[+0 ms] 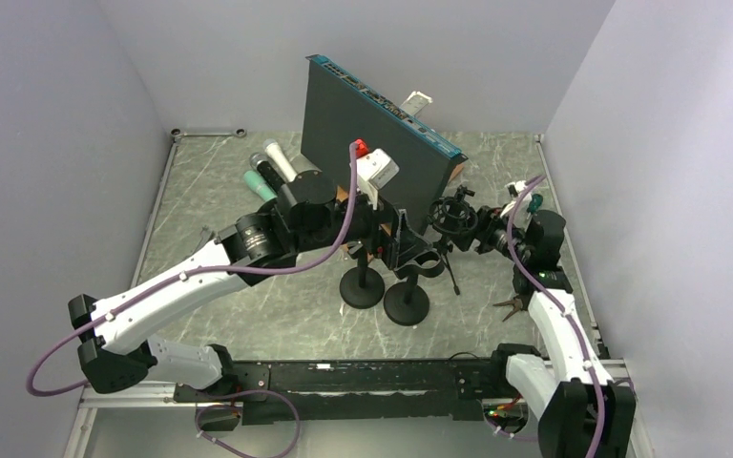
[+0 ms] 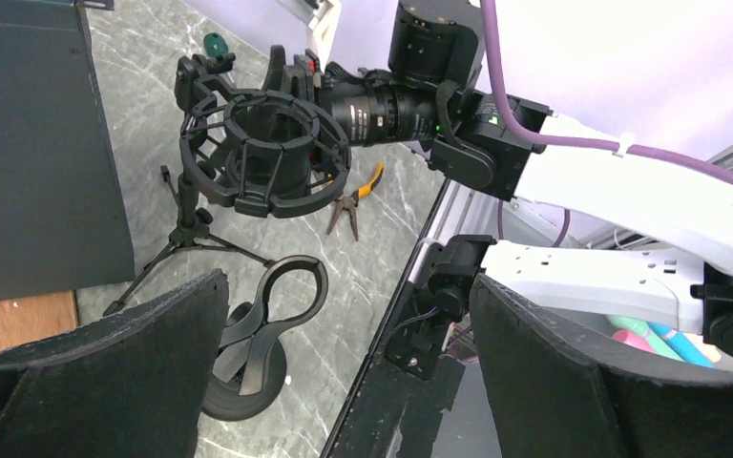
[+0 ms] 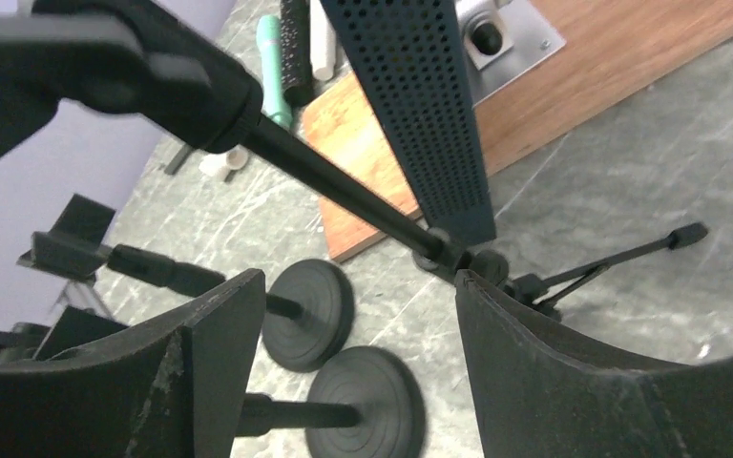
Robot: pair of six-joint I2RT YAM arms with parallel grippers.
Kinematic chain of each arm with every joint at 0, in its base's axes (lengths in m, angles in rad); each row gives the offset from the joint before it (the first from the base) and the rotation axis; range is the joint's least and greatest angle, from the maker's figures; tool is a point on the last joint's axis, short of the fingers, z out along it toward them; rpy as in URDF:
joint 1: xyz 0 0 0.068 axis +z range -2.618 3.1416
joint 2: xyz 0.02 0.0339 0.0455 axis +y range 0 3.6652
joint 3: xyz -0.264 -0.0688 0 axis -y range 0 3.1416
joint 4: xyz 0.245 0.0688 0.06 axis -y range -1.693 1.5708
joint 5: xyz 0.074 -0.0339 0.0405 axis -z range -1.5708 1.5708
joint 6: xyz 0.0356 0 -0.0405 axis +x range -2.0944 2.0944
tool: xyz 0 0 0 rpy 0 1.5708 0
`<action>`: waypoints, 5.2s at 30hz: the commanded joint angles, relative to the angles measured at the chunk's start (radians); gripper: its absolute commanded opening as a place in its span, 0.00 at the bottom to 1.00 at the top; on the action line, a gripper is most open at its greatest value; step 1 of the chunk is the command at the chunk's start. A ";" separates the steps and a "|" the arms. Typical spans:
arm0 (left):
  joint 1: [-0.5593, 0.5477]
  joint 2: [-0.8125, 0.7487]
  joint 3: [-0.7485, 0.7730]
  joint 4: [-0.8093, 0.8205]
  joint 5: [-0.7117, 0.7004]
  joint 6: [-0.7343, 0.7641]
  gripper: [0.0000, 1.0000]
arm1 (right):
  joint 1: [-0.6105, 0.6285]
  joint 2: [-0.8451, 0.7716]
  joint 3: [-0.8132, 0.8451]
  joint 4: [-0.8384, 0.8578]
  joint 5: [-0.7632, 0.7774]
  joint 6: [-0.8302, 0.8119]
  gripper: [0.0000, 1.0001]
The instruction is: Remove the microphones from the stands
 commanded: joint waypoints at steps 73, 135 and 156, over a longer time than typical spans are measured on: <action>-0.002 -0.346 -0.222 -0.081 -0.288 0.013 0.99 | 0.076 -0.108 0.366 -0.058 0.479 -0.358 0.00; -0.002 -0.989 -0.193 -0.840 -0.902 -0.215 0.99 | 1.355 0.793 0.855 0.502 1.441 -0.430 0.00; -0.002 -0.923 -0.149 -0.830 -0.862 -0.264 0.99 | 1.489 0.949 0.663 0.699 1.690 -0.414 0.23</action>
